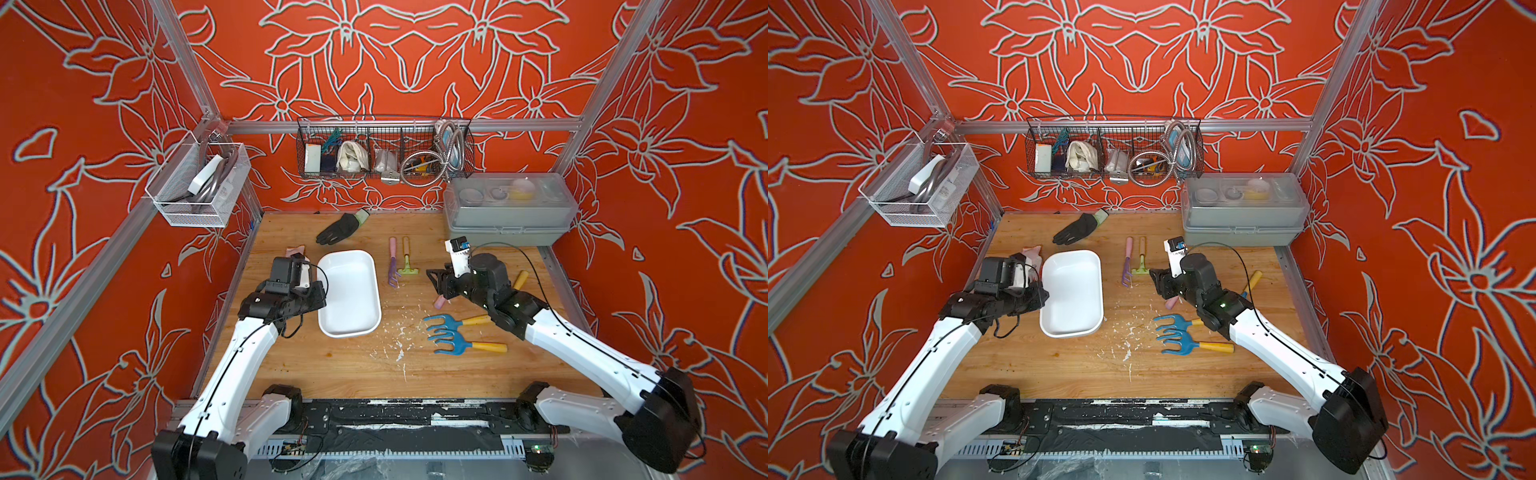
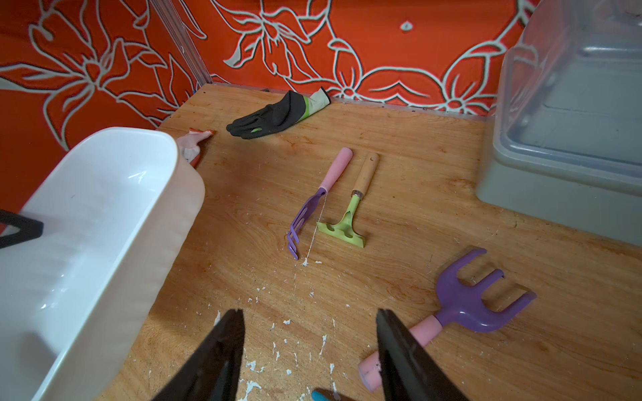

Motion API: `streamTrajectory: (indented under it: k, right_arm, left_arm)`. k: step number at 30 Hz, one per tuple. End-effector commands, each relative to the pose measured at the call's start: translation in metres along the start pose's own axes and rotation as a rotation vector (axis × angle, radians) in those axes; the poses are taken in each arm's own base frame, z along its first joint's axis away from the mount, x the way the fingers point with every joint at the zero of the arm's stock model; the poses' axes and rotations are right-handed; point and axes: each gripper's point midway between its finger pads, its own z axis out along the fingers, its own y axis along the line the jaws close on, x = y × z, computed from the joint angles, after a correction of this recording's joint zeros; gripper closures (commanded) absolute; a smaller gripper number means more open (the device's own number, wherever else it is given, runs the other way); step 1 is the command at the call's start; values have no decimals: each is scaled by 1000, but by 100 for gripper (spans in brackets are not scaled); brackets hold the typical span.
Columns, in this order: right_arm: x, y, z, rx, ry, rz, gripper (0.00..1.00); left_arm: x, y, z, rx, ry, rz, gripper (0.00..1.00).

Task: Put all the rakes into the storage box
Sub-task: Place the storage box at the center of the board.

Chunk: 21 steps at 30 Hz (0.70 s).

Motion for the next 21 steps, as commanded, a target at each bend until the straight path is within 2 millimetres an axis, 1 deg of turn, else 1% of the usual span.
streamTrajectory:
  k: [1,3,5,9,13,18,19,21]
  right_arm:
    - [-13,1,-1,13,-16,-14,39]
    - [-12,0,0,21,-12,-18,39]
    - [-12,-2,-1,28,-15,-19,39]
    - [-12,-4,-1,39,-16,-25,39]
    - [-13,-4,0,39,-20,-23,38]
    - [-11,-3,4,37,-7,-21,38]
    - [-11,-3,4,36,-6,-21,38]
    - [-11,-3,5,38,-6,-23,38]
  left_arm:
    - [20,-21,-2,81,52,-28,100]
    - [31,-28,6,97,80,-36,100]
    - [41,-30,17,90,108,-35,100]
    - [58,-25,37,46,130,-14,100]
    - [67,-21,48,39,131,-22,100]
    - [71,-17,56,27,114,-25,100]
    - [76,-15,63,15,133,-30,100]
    - [78,-14,69,12,140,-35,100]
